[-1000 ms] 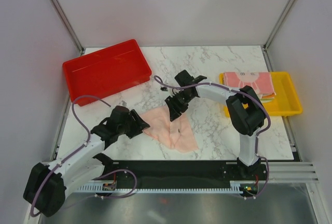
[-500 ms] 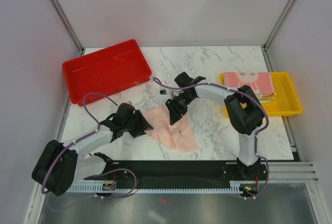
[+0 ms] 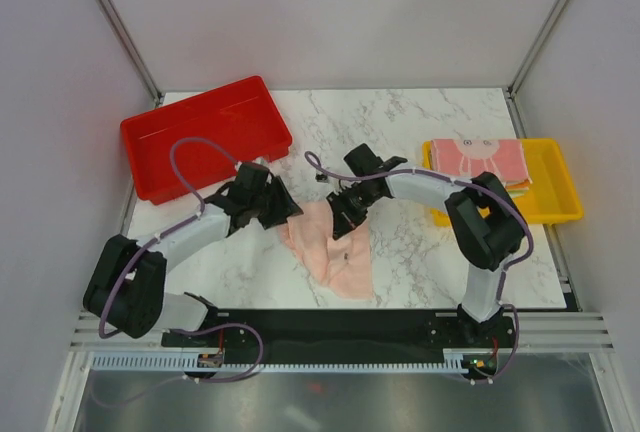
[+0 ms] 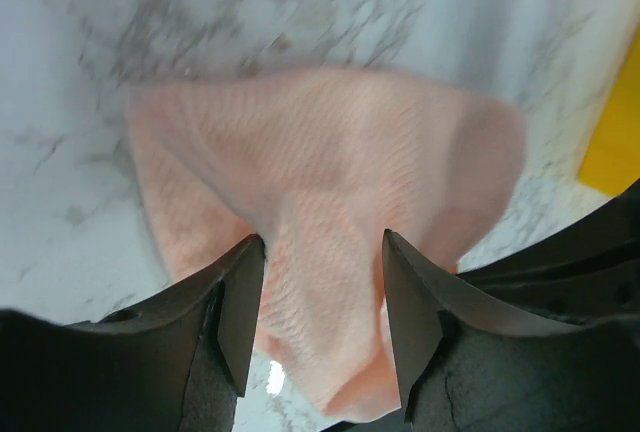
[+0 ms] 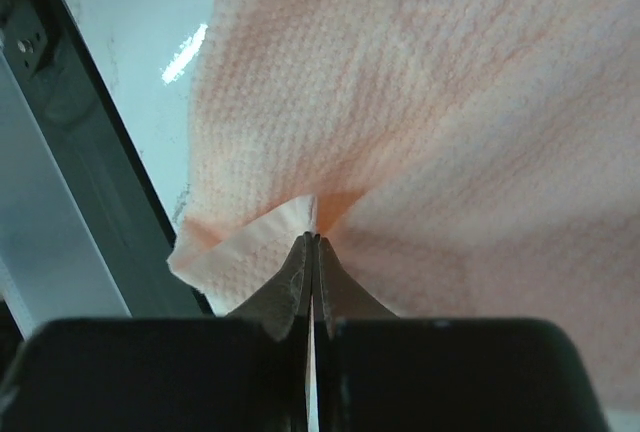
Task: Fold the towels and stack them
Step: Flatten out the crumpled towel
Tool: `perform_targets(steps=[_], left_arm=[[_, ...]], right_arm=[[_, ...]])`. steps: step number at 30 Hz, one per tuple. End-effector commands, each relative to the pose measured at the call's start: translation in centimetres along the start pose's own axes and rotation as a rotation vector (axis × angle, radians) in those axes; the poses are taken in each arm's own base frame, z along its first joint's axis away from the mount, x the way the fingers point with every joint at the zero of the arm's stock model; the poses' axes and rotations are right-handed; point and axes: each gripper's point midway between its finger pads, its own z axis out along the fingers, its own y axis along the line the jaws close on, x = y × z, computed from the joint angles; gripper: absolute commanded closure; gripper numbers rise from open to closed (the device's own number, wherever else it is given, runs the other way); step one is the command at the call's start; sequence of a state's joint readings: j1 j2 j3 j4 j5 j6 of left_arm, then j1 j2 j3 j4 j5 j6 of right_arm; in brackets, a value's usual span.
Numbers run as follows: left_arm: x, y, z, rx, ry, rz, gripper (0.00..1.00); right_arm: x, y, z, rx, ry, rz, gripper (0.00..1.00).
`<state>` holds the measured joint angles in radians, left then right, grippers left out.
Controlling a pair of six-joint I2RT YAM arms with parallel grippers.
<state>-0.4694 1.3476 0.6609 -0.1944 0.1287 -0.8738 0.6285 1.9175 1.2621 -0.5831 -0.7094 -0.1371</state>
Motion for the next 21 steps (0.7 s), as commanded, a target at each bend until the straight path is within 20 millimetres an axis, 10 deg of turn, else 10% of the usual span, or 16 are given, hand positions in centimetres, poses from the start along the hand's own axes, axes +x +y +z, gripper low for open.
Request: perform_targets(steps=[1,7,21], left_arm=[[-5.6,-3.9,-1.8,0.048,-0.120,0.115,0.42],[-7.8,-7.3,-8.1,0.109,-0.187,0.284,0.37],[4.4,-10.2,-7.7,0.428,0.034,0.452,0.38]], right_arm=[[-5.1,2.2,-4.1,0.076,-0.251,-0.021,1.00],[-7.4,-0.3,-9.6,0.313,-0.573,0.329,1.00],[-8.6,-4.5,-17.1,0.482,-0.879,0.572,1.00]])
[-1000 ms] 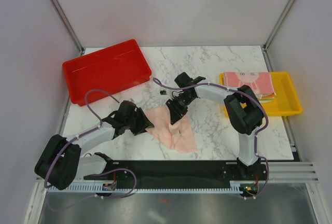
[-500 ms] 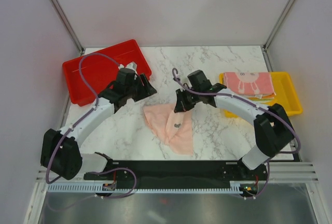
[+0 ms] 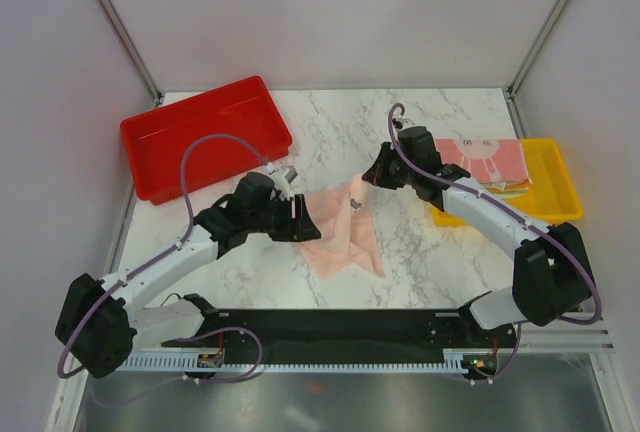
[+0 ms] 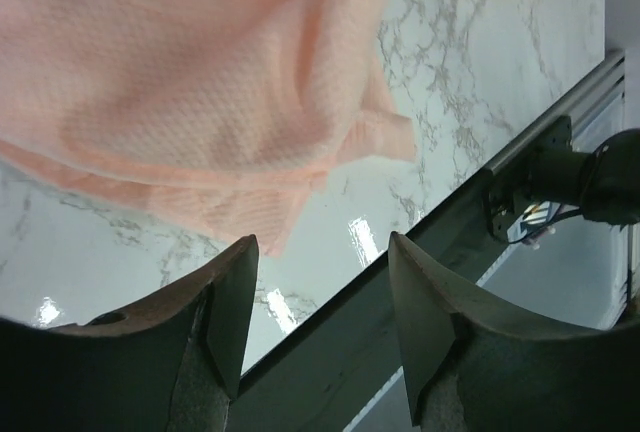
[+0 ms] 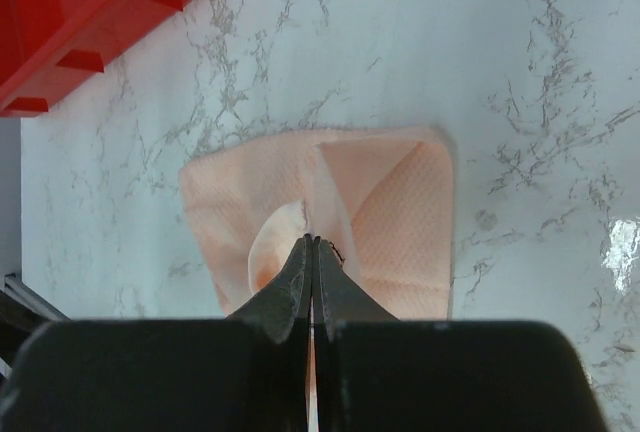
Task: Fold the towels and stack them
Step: Flatten out the crumpled towel
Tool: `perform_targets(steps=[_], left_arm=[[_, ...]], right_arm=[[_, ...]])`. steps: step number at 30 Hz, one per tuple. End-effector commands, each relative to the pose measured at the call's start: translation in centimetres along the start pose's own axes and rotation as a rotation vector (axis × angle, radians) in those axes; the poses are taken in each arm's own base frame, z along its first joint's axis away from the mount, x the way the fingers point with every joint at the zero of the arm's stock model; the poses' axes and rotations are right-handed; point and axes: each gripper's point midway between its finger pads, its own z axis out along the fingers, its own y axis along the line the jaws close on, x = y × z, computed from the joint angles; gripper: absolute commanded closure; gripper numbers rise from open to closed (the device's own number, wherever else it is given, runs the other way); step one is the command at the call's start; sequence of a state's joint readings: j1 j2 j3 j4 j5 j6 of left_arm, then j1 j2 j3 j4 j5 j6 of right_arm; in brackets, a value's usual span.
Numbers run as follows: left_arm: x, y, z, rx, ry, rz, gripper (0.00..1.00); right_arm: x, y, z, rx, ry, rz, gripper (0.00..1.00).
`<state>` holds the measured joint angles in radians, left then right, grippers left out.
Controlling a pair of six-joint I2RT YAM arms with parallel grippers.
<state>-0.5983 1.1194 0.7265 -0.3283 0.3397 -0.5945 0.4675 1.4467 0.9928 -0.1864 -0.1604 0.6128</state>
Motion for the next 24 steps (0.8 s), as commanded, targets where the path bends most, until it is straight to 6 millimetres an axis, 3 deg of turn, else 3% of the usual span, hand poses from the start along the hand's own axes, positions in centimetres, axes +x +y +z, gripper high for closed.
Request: perform_targets(steps=[1,3,5,6,7,11,13,21,24], left_arm=[[-0.3,-4.6,0.7,0.100,-0.071,0.089,0.38],[-0.4,-4.5,1.4,0.031,-0.135,0.125,0.41],[1.4,-5.8,2.2,0.035,-0.149,0.240,0.42],[1.0,-5.0,2.5,-0.034,-0.197,0.278,0.42],[2.1,-4.7,3.5,-0.067,-0.172,0.350,0.42],[3.4,-2.8,6.2,-0.193,-0.131,0.565,0.45],[3.5,-3.5,6.9,-0.212,-0.118,0.668,0.46],[3.2,-3.6,9.2,-0.359,-0.138,0.822,0.45],[3.9,-3.6,9.9,-0.377,-0.121,0.865,0.44]], right_arm=[[-3.3,1.0,-1.1,-0.017,-0.126,0.043,1.00],[-3.6,1.4,-1.1,-0.030,-0.125,0.040,1.00],[-3.5,1.2,-1.0,-0.029,-0.119,0.040,1.00],[-3.4,1.3,-0.9,-0.034,-0.115,0.038,1.00],[-3.2,1.3,-0.9,-0.039,-0.109,0.038,1.00],[-2.7,1.2,-0.8,-0.048,-0.101,0.037,1.00],[-2.5,1.1,-0.7,-0.051,-0.093,0.037,1.00],[-2.3,0.6,-0.6,-0.064,-0.086,0.050,1.00],[-2.3,0.4,-0.6,-0.070,-0.081,0.057,1.00]])
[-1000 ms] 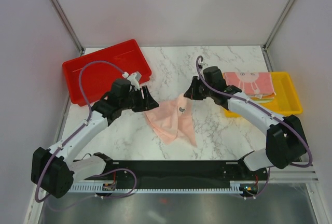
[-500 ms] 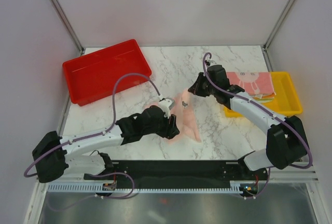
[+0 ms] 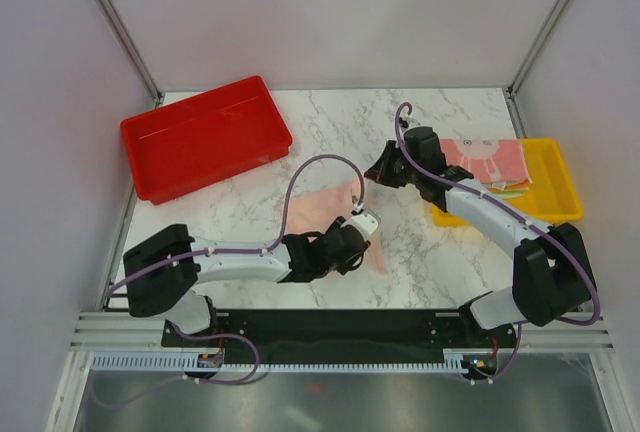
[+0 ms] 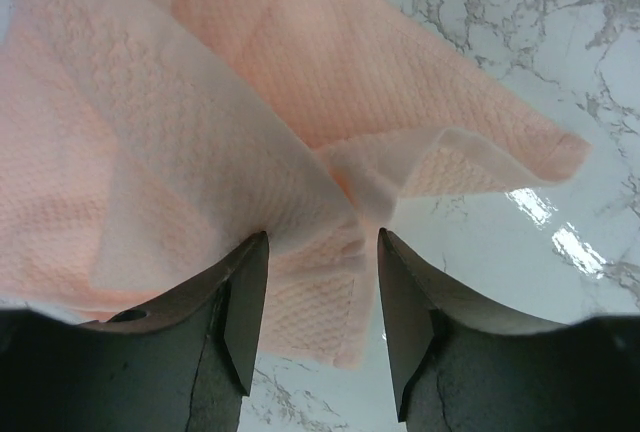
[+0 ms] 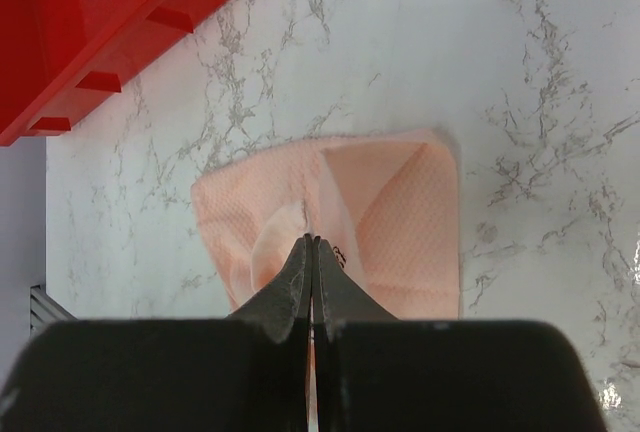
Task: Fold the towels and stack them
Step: Flatten out the crumpled towel
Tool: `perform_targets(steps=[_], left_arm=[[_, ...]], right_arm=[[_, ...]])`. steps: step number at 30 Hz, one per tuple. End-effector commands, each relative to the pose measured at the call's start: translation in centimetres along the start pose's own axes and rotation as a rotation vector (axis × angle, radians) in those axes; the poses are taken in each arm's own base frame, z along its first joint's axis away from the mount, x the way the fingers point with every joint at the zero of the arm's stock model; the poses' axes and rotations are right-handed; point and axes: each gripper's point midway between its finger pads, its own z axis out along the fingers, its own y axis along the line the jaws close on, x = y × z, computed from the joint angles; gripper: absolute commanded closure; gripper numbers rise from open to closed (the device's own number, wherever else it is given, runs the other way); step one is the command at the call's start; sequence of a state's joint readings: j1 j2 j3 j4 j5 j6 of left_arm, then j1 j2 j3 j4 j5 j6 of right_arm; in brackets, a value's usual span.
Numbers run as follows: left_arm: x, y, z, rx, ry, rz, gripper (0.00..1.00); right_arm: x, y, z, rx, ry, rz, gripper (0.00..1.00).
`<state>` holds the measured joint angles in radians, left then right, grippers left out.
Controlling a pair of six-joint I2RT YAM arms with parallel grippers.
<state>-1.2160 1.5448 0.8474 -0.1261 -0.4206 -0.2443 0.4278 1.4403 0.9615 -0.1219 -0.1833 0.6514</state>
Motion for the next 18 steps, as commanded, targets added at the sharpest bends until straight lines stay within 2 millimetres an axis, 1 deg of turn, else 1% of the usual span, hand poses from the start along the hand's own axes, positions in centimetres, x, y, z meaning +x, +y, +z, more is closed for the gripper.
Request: perform_targets(steps=[1,6,10,13,14,18], left_arm=[[-1.7,0.0,0.6,-0.077,-0.052,0.095,0.44],[-0.8,-0.8,0.8,-0.111,-0.042,0.149,0.46],[-0.7,-1.2,0.7,-0.119,-0.051,0.154,0.46],[-0.6,-1.0,0.9,-0.137,-0.048,0.160,0.46],[-0.2,-1.0,1.2,-0.141,-0.038,0.172,0.47],[0.2,-1.1,1.8,-0.154,-0.022,0.189,0.49]], right_arm=[[-1.2,0.8,-0.6,-0.048,-0.039,0.007,1.00],[-1.5,0.3,-0.7,-0.048,-0.043,0.019,1.00],[-1.4,0.0,-0.8,-0.046,-0.042,0.024,1.00],[-1.5,-0.1,-0.8,-0.046,-0.043,0.028,1.00],[-1.4,0.0,-0.9,-0.047,-0.042,0.031,1.00],[-1.3,-0.2,-0.9,-0.045,-0.040,0.034,1.00]])
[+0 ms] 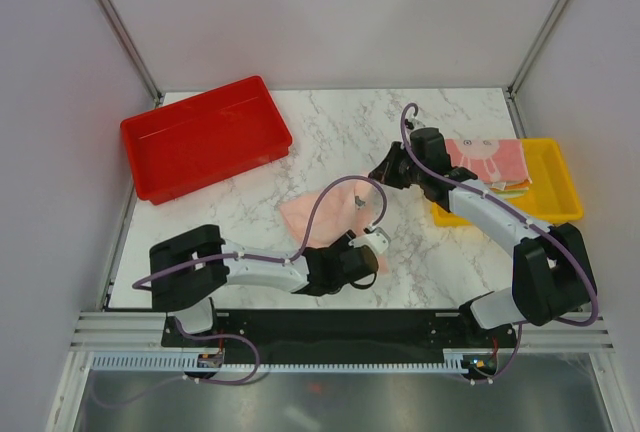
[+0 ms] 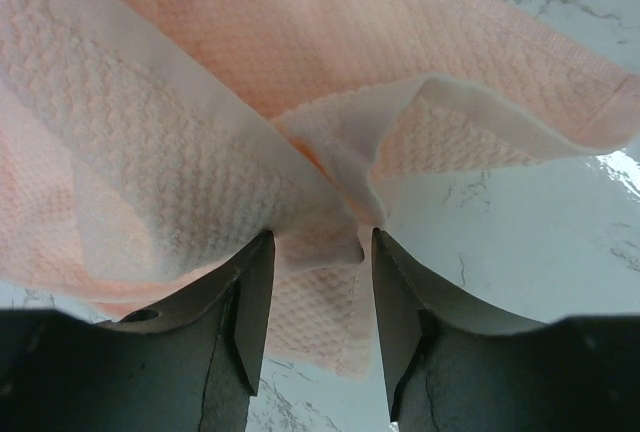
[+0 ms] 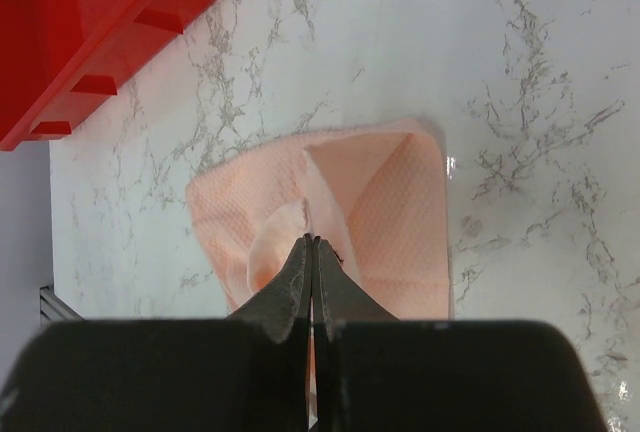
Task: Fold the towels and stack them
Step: Flatten out the crumpled towel
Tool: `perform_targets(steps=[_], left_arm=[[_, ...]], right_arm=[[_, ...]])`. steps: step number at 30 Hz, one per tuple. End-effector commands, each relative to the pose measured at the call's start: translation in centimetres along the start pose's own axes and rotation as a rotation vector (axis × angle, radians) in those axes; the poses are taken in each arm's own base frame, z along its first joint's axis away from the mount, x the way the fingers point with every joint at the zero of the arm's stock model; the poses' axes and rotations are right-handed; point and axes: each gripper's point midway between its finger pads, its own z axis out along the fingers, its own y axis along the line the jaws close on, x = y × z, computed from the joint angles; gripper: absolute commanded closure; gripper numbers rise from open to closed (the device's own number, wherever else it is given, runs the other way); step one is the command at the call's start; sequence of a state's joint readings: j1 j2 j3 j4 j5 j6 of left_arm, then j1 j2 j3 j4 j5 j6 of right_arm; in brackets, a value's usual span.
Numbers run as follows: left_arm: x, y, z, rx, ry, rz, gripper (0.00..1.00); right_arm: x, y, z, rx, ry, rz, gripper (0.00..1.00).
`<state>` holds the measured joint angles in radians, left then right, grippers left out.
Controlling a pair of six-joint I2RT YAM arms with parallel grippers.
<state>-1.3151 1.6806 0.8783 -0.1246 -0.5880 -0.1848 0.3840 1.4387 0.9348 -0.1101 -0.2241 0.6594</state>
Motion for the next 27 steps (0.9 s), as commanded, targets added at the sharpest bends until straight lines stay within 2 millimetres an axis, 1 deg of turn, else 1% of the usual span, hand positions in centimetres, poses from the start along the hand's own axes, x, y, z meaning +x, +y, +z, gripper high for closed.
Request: perform_targets(steps=[1,4,6,7,8,10,11,12,14,15,16,17,18,19,20,21,22,23,24,25,26,27], left_arm=[[-1.9,0.3,0.4,-0.047,-0.048,0.006,0.50],[-2.0,0.3,0.4,-0.047,-0.054,0.006,0.53],[-2.0,0.4,0.4,-0.054,-0.054,0.011,0.61],[-2.2,0.5,0.4,-0.055,-0.057,0.009,0.67],[-2.2,0.5,0.3,-0.056,-0.059,0.006,0.83],[-2.6,0.9,-0.1,-0.070,-0.074,-0.009,0.95],[-3.2,1.3,-0.5,-0.078,-0.090,-0.027,0.98],[-3.2,1.4,-0.6,-0.085,-0.091,-0.034,0.98],[-4.3,2.2,-1.8,-0.091,-0.118,-0.069,0.98],[-4.6,3.0,-2.5,-0.122,-0.114,-0.102,0.98],[-6.2,4.0,-4.3,-0.120,-0.158,-0.150,0.98],[-7.0,4.6,-5.2,-0.122,-0.180,-0.172,0.98],[-8.1,5.4,-6.6,-0.125,-0.211,-0.194,0.98],[-9.1,6.1,-7.7,-0.119,-0.241,-0.220,0.98],[-10.7,7.4,-10.1,-0.103,-0.302,-0.268,0.98],[-11.8,8.0,-11.7,-0.082,-0.321,-0.289,0.98],[-12.5,8.5,-13.0,-0.064,-0.336,-0.308,0.98],[-14.8,9.4,-16.0,-0.003,-0.401,-0.358,0.98],[-14.7,9.7,-17.3,0.021,-0.391,-0.360,0.98],[-15.4,10.2,-18.8,0.048,-0.414,-0.384,0.98],[-16.9,11.3,-21.9,0.103,-0.482,-0.439,0.98],[-17.4,11.8,-23.5,0.140,-0.513,-0.472,0.98]], right_arm=[[-1.3,1.1,-0.8,-0.047,-0.049,0.000,1.00],[-1.4,1.2,-0.8,-0.048,-0.050,-0.001,1.00],[-1.4,1.1,-0.8,-0.048,-0.052,0.001,1.00],[-1.4,1.1,-0.8,-0.046,-0.050,0.001,1.00],[-1.4,1.1,-0.8,-0.046,-0.050,0.001,1.00],[-1.2,0.9,-0.9,-0.043,-0.048,0.001,1.00],[-1.1,0.8,-1.0,-0.041,-0.048,-0.003,1.00],[-1.1,0.7,-1.0,-0.038,-0.051,-0.004,1.00],[-1.2,0.5,-1.5,-0.024,-0.056,-0.010,1.00],[-1.3,0.3,-1.7,-0.016,-0.060,-0.024,1.00],[-1.9,0.4,-2.5,-0.006,-0.082,-0.034,1.00],[-2.3,0.6,-3.0,-0.004,-0.096,-0.048,1.00],[-2.8,1.0,-3.7,-0.007,-0.115,-0.074,1.00],[-3.8,2.0,-5.0,-0.026,-0.145,-0.094,1.00],[-4.4,2.7,-5.9,-0.040,-0.162,-0.108,1.00],[-4.8,3.4,-6.8,-0.056,-0.178,-0.124,1.00],[-5.9,4.9,-8.8,-0.090,-0.221,-0.155,1.00],[-6.4,5.7,-10.1,-0.113,-0.247,-0.172,1.00],[-6.8,6.5,-11.3,-0.133,-0.273,-0.189,1.00],[-7.8,8.0,-14.1,-0.171,-0.330,-0.226,1.00],[-8.2,8.7,-15.5,-0.183,-0.362,-0.243,1.00],[-9.0,10.3,-18.6,-0.227,-0.425,-0.269,1.00]])
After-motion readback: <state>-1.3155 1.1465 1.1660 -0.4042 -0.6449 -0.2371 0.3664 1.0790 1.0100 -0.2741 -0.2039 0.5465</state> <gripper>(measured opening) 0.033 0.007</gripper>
